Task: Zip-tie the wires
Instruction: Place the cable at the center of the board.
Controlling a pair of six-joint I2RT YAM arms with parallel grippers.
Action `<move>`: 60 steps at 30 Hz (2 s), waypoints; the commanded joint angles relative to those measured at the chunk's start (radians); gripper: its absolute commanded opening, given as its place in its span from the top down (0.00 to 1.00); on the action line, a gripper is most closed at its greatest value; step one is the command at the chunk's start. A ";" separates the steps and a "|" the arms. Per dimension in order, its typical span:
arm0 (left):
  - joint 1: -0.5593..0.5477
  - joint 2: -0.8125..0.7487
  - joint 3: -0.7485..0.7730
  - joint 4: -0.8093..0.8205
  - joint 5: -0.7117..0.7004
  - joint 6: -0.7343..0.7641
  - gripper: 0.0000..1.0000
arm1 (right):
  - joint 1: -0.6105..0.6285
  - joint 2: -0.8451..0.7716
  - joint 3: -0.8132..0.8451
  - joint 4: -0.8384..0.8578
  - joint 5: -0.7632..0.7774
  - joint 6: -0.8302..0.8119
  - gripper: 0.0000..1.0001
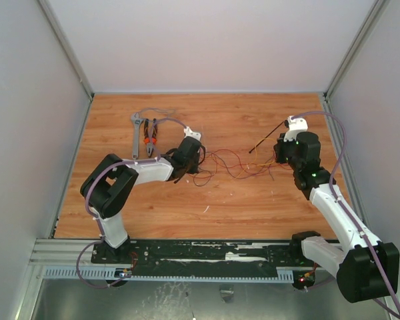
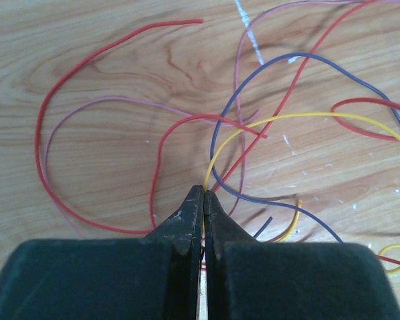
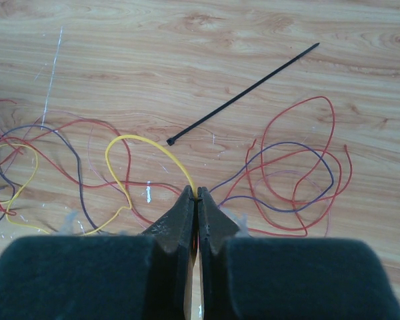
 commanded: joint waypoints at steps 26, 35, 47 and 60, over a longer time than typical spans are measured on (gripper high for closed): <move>0.198 -0.198 -0.200 0.005 -0.032 0.017 1.00 | -0.165 0.235 -0.077 0.168 0.186 0.091 1.00; 0.202 -0.240 -0.190 -0.005 -0.033 0.017 0.93 | -0.165 0.237 -0.115 0.196 0.146 0.106 0.80; 0.310 -0.427 -0.080 -0.048 0.062 0.015 0.42 | -0.169 0.179 -0.083 0.159 0.035 0.087 0.45; 0.447 -0.307 0.157 -0.082 0.097 0.048 0.29 | -0.169 0.128 -0.018 0.135 -0.013 0.095 0.25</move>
